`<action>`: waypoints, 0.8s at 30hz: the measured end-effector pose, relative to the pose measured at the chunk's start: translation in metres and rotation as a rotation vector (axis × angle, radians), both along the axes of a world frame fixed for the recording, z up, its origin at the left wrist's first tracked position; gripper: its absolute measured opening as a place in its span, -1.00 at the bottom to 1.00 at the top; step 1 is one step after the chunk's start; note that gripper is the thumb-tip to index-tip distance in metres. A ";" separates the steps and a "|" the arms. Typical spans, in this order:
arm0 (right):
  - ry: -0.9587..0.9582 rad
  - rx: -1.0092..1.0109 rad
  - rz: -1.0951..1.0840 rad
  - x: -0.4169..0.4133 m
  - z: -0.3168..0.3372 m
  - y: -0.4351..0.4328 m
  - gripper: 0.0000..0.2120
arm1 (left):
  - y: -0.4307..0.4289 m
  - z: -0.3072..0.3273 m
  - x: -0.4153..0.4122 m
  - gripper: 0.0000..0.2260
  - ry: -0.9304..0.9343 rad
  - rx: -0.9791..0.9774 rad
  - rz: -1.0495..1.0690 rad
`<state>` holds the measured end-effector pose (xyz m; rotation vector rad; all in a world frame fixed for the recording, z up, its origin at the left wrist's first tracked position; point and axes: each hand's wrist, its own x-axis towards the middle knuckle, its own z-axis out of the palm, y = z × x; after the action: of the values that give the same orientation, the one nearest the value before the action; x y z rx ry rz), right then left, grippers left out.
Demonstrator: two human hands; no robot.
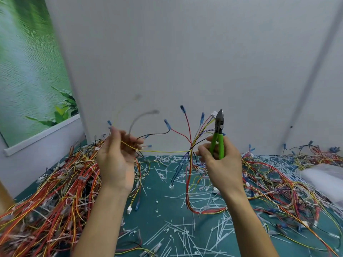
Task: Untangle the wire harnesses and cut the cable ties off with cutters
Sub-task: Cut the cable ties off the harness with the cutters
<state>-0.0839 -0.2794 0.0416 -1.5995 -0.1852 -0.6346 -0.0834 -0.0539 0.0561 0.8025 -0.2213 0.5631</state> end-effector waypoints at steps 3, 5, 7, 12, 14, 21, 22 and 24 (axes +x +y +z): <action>-0.006 0.041 0.055 -0.002 0.002 0.002 -0.79 | 0.012 -0.005 -0.003 -0.50 -0.013 -0.096 -0.376; -0.015 0.039 0.088 -0.003 0.003 0.003 -0.79 | 0.019 -0.011 -0.003 -0.35 -0.095 -0.070 -0.678; -0.030 0.035 0.112 -0.005 0.005 0.004 -0.79 | 0.022 -0.011 -0.003 -0.29 -0.090 0.012 -0.905; -0.076 0.017 0.165 -0.011 0.008 0.004 -0.80 | 0.006 -0.013 0.006 -0.68 0.502 0.787 -0.294; -0.088 0.001 0.184 -0.011 0.008 0.005 -0.80 | 0.001 -0.015 0.004 -0.50 0.690 1.029 -0.240; -0.085 -0.056 0.259 -0.011 0.006 0.009 -0.79 | -0.009 -0.011 -0.005 -0.55 0.245 1.282 0.048; -0.081 -0.078 0.263 -0.012 0.006 0.009 -0.80 | -0.013 -0.009 -0.006 -0.63 0.144 1.225 -0.030; -0.084 -0.119 0.260 -0.013 0.006 0.011 -0.80 | -0.018 -0.008 -0.010 -0.58 0.052 1.058 -0.183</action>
<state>-0.0965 -0.2686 0.0478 -1.6296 -0.4930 -0.4955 -0.0932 -0.0723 0.0479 1.7950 -0.5571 0.2150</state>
